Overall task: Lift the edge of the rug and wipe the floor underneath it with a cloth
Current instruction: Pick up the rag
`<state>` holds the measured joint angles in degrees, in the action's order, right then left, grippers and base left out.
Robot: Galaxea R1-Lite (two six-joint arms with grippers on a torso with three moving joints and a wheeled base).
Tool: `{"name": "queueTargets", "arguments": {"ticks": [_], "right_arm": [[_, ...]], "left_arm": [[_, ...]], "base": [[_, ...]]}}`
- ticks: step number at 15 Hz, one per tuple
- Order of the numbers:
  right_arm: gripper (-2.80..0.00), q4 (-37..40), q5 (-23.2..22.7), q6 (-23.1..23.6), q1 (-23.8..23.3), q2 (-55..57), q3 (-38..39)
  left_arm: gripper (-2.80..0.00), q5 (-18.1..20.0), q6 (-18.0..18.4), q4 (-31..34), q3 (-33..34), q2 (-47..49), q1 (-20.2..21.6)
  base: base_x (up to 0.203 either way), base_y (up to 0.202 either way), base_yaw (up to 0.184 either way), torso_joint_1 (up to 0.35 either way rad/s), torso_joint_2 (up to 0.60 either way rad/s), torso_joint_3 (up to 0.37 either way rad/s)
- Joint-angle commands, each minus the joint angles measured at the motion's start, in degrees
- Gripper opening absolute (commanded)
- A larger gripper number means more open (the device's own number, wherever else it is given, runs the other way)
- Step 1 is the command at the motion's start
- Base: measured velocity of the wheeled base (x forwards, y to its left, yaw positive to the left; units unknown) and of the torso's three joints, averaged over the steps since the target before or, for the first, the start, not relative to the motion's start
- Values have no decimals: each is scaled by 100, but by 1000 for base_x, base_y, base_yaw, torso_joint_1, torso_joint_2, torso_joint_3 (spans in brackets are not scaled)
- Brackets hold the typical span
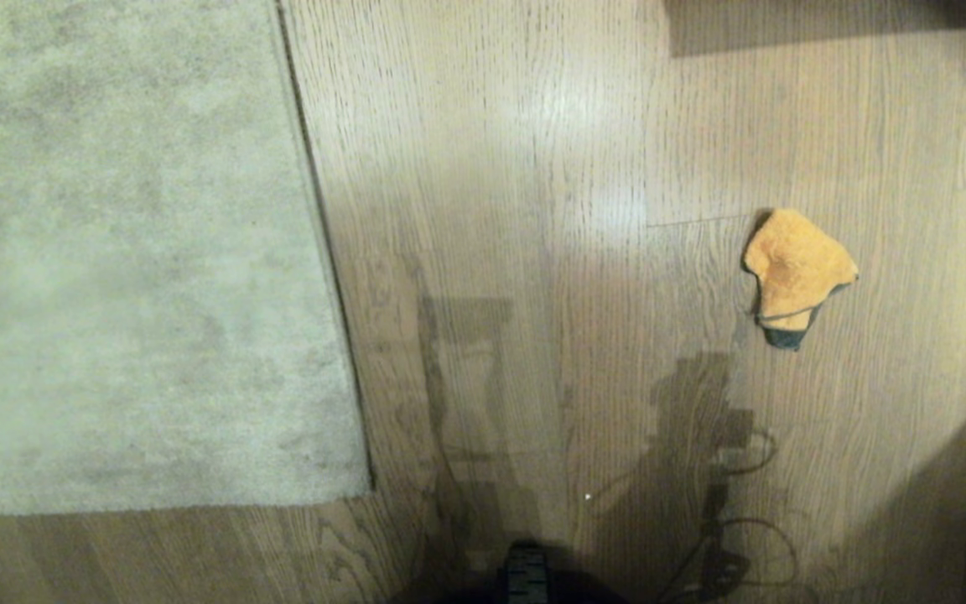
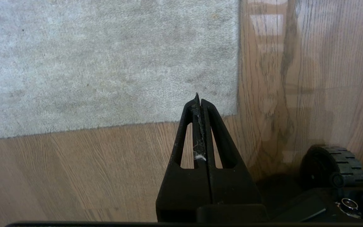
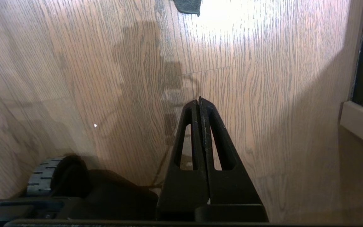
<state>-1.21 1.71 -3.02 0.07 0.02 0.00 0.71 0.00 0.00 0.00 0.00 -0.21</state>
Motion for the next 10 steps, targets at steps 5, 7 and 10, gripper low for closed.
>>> {"name": "queueTargets", "arguments": {"ticks": [5,7,10], "right_arm": [[-280,33,-712,184,1,116,-348],[-280,-8,-801,247,1,477,-457],[-280,-125,-911,305,39,1284,-646]], "left_arm": [[-280,0,0,0,0,0,3],[-280,0,-8,0,0,0,-5],[-280,0,-9,0,0,0,-1]], "base": [[0,0,0,0,0,0],[0,0,0,0,0,0],[0,0,0,0,0,0]]}}
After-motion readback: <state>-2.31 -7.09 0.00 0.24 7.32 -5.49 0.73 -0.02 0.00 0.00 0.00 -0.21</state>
